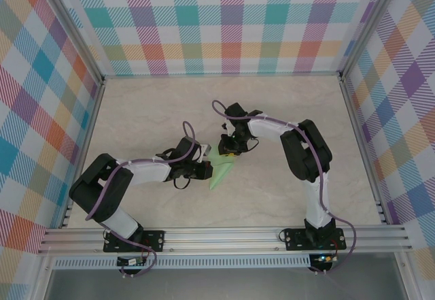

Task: Fold a paper plane with a square sheet of paper (pick it up from the middle)
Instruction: Third fold the triangle at the center of the table.

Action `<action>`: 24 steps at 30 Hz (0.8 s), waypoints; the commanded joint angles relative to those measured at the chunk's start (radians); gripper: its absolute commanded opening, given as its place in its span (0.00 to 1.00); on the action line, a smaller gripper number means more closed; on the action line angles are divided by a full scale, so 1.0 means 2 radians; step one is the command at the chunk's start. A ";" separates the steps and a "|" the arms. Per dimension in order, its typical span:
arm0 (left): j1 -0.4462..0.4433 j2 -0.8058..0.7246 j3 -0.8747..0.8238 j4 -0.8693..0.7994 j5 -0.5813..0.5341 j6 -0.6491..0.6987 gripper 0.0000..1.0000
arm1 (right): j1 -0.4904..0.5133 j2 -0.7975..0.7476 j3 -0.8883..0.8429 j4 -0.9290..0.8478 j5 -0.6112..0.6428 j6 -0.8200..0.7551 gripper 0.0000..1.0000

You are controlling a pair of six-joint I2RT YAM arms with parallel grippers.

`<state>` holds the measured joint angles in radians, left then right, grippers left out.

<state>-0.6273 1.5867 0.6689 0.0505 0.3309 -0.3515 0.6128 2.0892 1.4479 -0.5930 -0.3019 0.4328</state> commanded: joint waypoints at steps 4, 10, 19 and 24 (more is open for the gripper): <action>0.006 0.000 0.003 -0.008 0.005 -0.002 0.05 | 0.003 0.010 -0.005 -0.035 0.019 0.004 0.26; 0.006 -0.002 -0.001 -0.003 0.027 -0.014 0.05 | 0.003 0.012 -0.005 -0.034 0.018 0.005 0.26; 0.006 -0.008 0.001 -0.023 0.025 -0.026 0.06 | 0.004 0.014 -0.006 -0.034 0.022 0.007 0.26; 0.006 -0.008 -0.002 -0.023 0.015 -0.028 0.06 | 0.004 0.015 -0.005 -0.034 0.021 0.007 0.27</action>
<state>-0.6262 1.5867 0.6685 0.0265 0.3721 -0.3969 0.6136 2.0892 1.4479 -0.5926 -0.2981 0.4366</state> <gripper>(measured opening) 0.059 0.264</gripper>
